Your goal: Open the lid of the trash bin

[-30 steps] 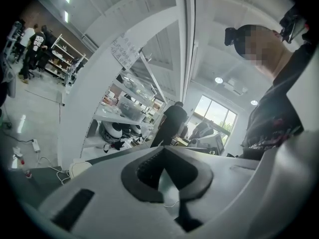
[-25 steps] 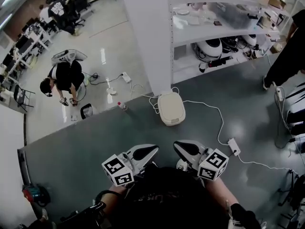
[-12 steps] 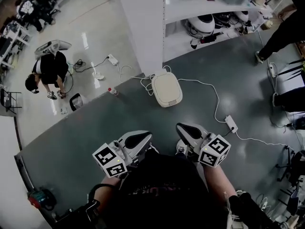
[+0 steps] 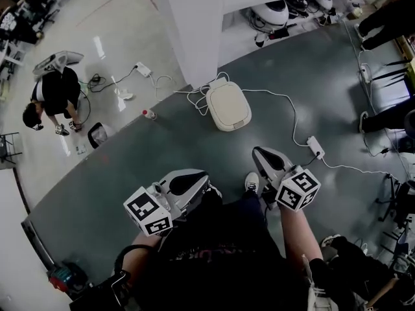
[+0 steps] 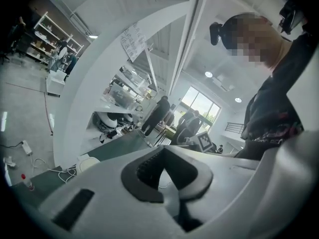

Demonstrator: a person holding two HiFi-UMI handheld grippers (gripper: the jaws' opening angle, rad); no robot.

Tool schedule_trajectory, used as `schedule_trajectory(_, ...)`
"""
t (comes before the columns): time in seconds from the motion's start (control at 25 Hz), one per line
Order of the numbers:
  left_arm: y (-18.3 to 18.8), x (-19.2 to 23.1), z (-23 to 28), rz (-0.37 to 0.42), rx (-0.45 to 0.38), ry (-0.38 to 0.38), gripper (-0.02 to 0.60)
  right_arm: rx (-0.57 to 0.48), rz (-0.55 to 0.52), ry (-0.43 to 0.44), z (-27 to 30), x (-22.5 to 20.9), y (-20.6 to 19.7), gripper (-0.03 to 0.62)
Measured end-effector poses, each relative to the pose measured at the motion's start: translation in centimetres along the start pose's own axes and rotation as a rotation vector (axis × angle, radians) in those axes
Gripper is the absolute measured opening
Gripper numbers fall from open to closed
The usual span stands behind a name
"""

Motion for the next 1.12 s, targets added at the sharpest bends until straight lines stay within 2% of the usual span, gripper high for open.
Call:
schedule_trajectory(0.2,-0.5,1.1,-0.9,-0.008,0.047,-0.062,0.003,0.005,-0.022,-0.088,1.3,-0.7,-1.5,0.008)
schedule_trajectory(0.4,-0.4,0.9,-1.2,0.006,0.054,-0.082,0.003,0.022,0.036,-0.172,2.2,-3.2,-3.7,0.008)
schedule_trajectory(0.76,-0.5,2.3,-0.7,0.028,0.07,0.001,0.003,0.084,0.179,-0.249,5.3,-10.7,-7.9,0.018)
schedule_trajectory(0.96,-1.6,3.9,1.3,-0.014,0.089,0.058,0.003,0.163,0.24,-0.301,6.8,-16.6,-11.5,0.043)
schedule_trajectory(1.12,-3.4,4.5,3.5,-0.04,0.145,0.065,0.003,0.218,0.301,-0.349,7.5,-20.8,-14.7,0.087)
Point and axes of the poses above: the fingertips, and each gripper's own axes: z forward along the fingers, x to its left, y out of its top, the point moved 5 cm from there along -z, backward along the fingers, and after that the axes turned 14 degrees about -x, right-handed, at the moved point
